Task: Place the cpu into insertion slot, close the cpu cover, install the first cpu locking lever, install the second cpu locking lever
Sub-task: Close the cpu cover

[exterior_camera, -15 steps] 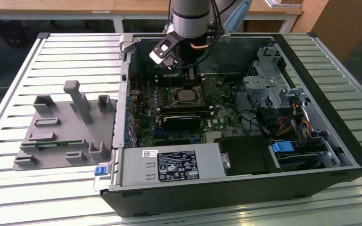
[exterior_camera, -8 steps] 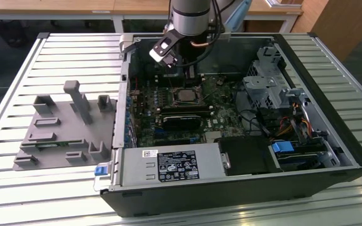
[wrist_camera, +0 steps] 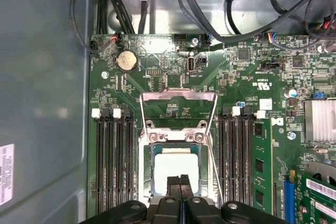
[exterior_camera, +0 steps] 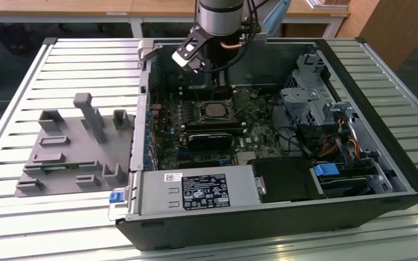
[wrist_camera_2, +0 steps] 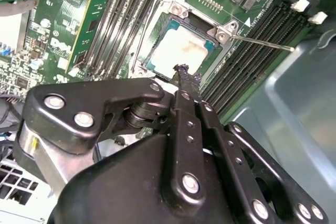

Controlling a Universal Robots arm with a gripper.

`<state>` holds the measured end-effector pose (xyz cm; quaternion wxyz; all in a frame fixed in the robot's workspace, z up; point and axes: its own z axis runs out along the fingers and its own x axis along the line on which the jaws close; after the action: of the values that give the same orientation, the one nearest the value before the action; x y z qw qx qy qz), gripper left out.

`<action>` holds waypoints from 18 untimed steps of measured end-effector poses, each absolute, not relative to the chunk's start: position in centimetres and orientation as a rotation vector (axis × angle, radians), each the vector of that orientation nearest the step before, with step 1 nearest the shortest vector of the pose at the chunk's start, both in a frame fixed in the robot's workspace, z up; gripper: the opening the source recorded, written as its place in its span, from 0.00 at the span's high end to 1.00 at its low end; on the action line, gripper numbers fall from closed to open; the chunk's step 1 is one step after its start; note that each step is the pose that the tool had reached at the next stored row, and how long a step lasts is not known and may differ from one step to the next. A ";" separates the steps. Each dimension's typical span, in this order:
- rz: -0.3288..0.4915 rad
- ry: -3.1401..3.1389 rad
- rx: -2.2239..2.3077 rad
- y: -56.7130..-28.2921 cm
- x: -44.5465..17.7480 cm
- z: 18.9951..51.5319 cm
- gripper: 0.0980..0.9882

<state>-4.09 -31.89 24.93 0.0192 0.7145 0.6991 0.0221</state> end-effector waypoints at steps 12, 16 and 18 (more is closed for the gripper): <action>0.067 2.163 2.225 -33.6 -4.1 25.6 0.98; 0.067 2.168 2.230 -33.6 -2.9 25.6 0.98; 0.082 2.177 2.240 -33.6 -2.6 25.6 0.98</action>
<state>-2.56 -33.59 25.62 0.0086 0.7168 0.6967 0.0262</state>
